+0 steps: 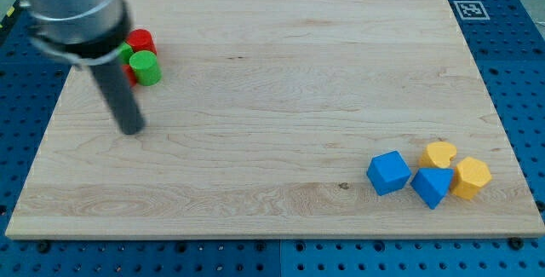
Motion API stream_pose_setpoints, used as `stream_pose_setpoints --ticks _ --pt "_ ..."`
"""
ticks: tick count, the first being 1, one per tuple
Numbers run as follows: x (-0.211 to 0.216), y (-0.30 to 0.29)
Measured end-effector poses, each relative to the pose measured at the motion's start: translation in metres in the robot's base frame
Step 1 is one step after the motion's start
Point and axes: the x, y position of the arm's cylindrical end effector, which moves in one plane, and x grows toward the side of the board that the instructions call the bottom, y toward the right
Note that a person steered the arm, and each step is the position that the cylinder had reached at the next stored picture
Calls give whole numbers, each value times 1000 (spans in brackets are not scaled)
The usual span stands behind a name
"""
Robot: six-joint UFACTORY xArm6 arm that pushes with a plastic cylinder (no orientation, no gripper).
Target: Push the green circle toward the center of the board
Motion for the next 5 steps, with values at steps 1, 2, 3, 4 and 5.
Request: stream_pose_setpoints --ticks 1,2,3,4,5 --pt "-29 -62" --pt "-76 -84" --pt "-77 -84" --pt "-92 -34" --pt "-110 31"
